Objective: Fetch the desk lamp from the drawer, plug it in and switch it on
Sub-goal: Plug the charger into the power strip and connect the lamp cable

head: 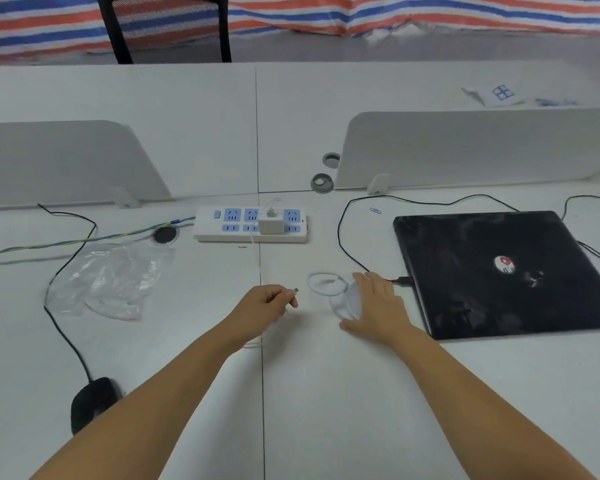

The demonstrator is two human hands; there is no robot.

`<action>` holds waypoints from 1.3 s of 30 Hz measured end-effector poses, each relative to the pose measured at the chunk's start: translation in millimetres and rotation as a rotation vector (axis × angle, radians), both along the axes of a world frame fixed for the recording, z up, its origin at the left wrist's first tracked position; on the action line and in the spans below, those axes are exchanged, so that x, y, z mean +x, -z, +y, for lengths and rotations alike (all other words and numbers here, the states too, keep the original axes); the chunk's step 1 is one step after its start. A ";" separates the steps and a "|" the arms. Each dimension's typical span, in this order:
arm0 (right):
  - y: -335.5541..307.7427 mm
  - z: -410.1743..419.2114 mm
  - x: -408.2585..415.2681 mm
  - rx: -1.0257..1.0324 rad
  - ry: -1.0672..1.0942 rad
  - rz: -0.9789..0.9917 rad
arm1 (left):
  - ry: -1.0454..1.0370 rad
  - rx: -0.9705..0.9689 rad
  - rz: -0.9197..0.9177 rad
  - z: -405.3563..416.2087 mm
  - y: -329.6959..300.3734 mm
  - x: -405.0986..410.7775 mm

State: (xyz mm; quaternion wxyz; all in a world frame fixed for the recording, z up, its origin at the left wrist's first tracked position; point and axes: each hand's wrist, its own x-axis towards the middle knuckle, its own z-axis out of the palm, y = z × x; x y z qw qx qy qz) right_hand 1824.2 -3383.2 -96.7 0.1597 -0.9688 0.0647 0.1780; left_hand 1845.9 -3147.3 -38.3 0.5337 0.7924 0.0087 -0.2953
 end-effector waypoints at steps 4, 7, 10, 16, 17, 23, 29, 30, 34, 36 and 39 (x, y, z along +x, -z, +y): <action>-6.1 0.2 8.1 0.107 -0.008 -0.019 | 0.035 0.027 -0.005 2.3 -5.6 1.3; -25.9 2.8 12.0 0.402 0.079 -0.008 | 0.049 0.049 -0.033 2.6 -15.1 4.2; -57.1 7.7 9.8 0.648 0.169 -0.044 | 0.077 0.020 -0.070 1.8 -31.8 10.3; -109.7 14.1 -13.9 0.753 0.075 -0.120 | 0.155 -0.038 -0.173 -1.2 -77.0 18.6; -114.4 14.8 -17.8 0.753 0.051 -0.140 | 0.164 -0.042 -0.188 -1.4 -83.9 19.7; -134.3 18.7 -38.5 0.737 -0.056 -0.232 | 0.316 -0.056 -0.204 0.7 -108.6 19.3; -143.3 17.1 -41.8 0.649 -0.141 -0.287 | 0.394 -0.021 -0.187 6.4 -121.9 20.8; -145.0 16.9 -42.0 0.633 -0.154 -0.291 | 0.413 -0.010 -0.184 7.4 -124.4 21.9; -151.8 16.7 -42.0 0.576 -0.210 -0.318 | 0.509 0.026 -0.148 9.3 -134.6 24.9; -155.1 15.4 -42.2 0.542 -0.247 -0.326 | 0.537 0.048 -0.134 9.0 -138.0 26.0; -160.0 12.4 -43.0 0.460 -0.315 -0.336 | 0.589 0.102 -0.125 8.9 -140.5 28.2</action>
